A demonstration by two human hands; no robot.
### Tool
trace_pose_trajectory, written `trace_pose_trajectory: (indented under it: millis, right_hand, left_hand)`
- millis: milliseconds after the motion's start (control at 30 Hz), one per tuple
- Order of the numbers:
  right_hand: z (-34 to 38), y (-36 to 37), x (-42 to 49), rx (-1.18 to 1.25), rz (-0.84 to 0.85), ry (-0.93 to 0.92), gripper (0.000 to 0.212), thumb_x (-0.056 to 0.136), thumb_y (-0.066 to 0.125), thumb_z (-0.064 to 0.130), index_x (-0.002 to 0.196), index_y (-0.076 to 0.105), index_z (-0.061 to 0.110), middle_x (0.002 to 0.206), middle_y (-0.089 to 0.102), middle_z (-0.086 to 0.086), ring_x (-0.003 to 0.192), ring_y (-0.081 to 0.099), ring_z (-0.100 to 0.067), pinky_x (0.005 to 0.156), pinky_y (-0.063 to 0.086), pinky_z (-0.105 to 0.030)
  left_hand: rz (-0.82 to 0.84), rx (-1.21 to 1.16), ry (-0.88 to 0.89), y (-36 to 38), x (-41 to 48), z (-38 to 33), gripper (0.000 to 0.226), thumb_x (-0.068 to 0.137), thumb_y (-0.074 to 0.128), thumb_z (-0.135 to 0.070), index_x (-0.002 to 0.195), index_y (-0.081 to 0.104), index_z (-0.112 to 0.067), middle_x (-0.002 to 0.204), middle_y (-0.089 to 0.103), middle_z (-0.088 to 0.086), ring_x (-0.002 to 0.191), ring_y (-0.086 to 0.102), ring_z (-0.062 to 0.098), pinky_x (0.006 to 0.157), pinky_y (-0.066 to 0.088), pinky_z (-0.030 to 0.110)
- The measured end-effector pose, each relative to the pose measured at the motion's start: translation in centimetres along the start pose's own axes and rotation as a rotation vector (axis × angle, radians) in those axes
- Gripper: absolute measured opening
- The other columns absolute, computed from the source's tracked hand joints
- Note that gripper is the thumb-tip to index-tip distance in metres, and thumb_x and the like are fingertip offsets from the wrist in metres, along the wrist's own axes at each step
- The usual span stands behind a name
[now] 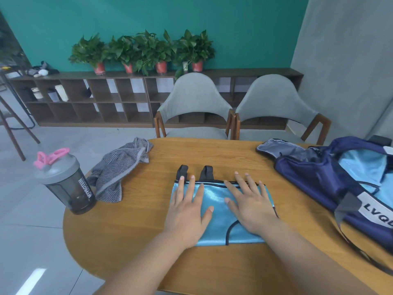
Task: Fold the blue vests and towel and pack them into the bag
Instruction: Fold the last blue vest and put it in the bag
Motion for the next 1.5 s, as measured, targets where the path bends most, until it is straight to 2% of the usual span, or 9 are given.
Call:
trace_pose_trajectory:
  millis: [133, 267, 533, 600, 700, 833, 1100, 1367, 1500]
  right_hand:
    - [-0.2, 1.7, -1.6, 0.026, 0.071, 0.061, 0.071, 0.098, 0.006, 0.077, 0.163, 0.0, 0.049, 0.173, -0.016, 0.009, 0.16, -0.017, -0.024, 0.128, -0.002, -0.055]
    - [-0.5, 1.5, -1.2, 0.037, 0.101, 0.068, 0.072, 0.098, 0.007, 0.078, 0.163, -0.004, 0.05, 0.173, -0.018, 0.01, 0.159, -0.019, -0.024, 0.128, -0.003, -0.057]
    - [-3.0, 1.1, -3.6, 0.104, 0.054, 0.081, 0.069, 0.1, 0.009, 0.076, 0.164, 0.006, 0.049, 0.173, -0.013, 0.013, 0.16, -0.014, -0.015, 0.13, 0.001, -0.046]
    - [-4.5, 1.1, -3.9, 0.226, 0.04, 0.096, 0.062, 0.104, 0.016, 0.068, 0.163, 0.014, 0.049, 0.173, -0.004, 0.014, 0.16, -0.008, -0.014, 0.13, 0.003, -0.041]
    - [-6.8, 1.1, -3.2, 0.486, -0.149, 0.197, 0.05, 0.109, 0.029, 0.051, 0.158, 0.039, 0.042, 0.17, 0.028, 0.007, 0.159, 0.016, -0.018, 0.129, 0.018, -0.044]
    - [-7.6, 0.6, -1.3, 0.498, -0.236, 0.3, 0.041, 0.106, 0.051, 0.021, 0.144, 0.06, 0.034, 0.15, 0.055, 0.005, 0.14, 0.044, -0.024, 0.117, 0.037, -0.041]
    - [-7.6, 1.1, -0.7, 0.545, -0.303, 0.389, 0.033, 0.095, 0.071, 0.039, 0.127, 0.067, 0.037, 0.099, 0.055, 0.014, 0.095, 0.058, -0.013, 0.084, 0.053, -0.036]
    - [-7.7, 0.0, 0.2, 0.819, -0.293, 0.571, 0.021, 0.091, 0.079, 0.036, 0.111, 0.072, 0.038, 0.091, 0.068, 0.016, 0.083, 0.063, -0.004, 0.061, 0.044, -0.024]
    - [-7.5, 0.4, 0.8, 0.814, -0.31, 0.61, 0.023, 0.087, 0.082, 0.039, 0.107, 0.072, 0.034, 0.081, 0.069, 0.013, 0.084, 0.064, -0.009, 0.071, 0.051, -0.031]
  left_hand:
    - [0.21, 0.044, -0.044, 1.2, -2.3, 0.1, 0.09, 0.091, 0.007, -0.09, 0.164, -0.016, -0.042, 0.167, -0.038, -0.002, 0.148, -0.045, 0.028, 0.128, -0.015, 0.049]
    - [0.252, 0.098, -0.031, 1.2, -1.7, 0.5, 0.1, 0.081, 0.0, -0.098, 0.161, -0.022, -0.043, 0.165, -0.04, 0.002, 0.148, -0.044, 0.033, 0.126, -0.016, 0.056]
    - [0.263, 0.068, 0.051, 0.5, -1.7, 1.8, 0.102, 0.082, 0.005, -0.099, 0.161, -0.024, -0.041, 0.165, -0.041, 0.0, 0.149, -0.044, 0.028, 0.128, -0.017, 0.049]
    - [0.242, 0.031, 0.041, 0.5, -1.6, 1.9, 0.1, 0.084, 0.006, -0.097, 0.164, -0.015, -0.041, 0.17, -0.031, -0.002, 0.153, -0.038, 0.026, 0.128, -0.015, 0.048]
    - [0.036, -0.038, -0.005, 0.0, -0.4, 1.9, 0.09, 0.094, 0.006, -0.081, 0.166, 0.022, -0.029, 0.171, 0.015, 0.0, 0.16, 0.001, 0.025, 0.131, -0.002, 0.044]
    - [-0.172, -0.149, -0.094, 0.7, 2.1, 1.8, 0.055, 0.109, 0.034, -0.044, 0.153, 0.05, -0.014, 0.151, 0.041, 0.0, 0.141, 0.035, 0.022, 0.122, 0.029, 0.035]
    - [-0.057, -0.107, -0.222, 1.4, 2.2, 1.3, 0.071, 0.107, 0.028, -0.053, 0.166, 0.018, -0.014, 0.165, 0.005, 0.009, 0.157, 0.0, 0.027, 0.129, 0.017, 0.042]
    - [0.09, -0.072, -0.287, 1.8, 2.7, 1.6, 0.08, 0.106, 0.017, -0.058, 0.167, -0.01, -0.013, 0.171, -0.026, 0.012, 0.16, -0.021, 0.027, 0.132, -0.001, 0.044]
    - [0.123, -0.001, -0.314, 1.9, 2.4, 2.0, 0.083, 0.104, 0.01, -0.063, 0.165, -0.016, -0.014, 0.17, -0.03, 0.012, 0.159, -0.023, 0.028, 0.131, -0.007, 0.047]
Point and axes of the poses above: each hand's wrist, its own x-axis towards the middle knuckle, its own y-axis out of the palm, z = x × y, the point moved 2 cm from there along x, towards the middle knuckle
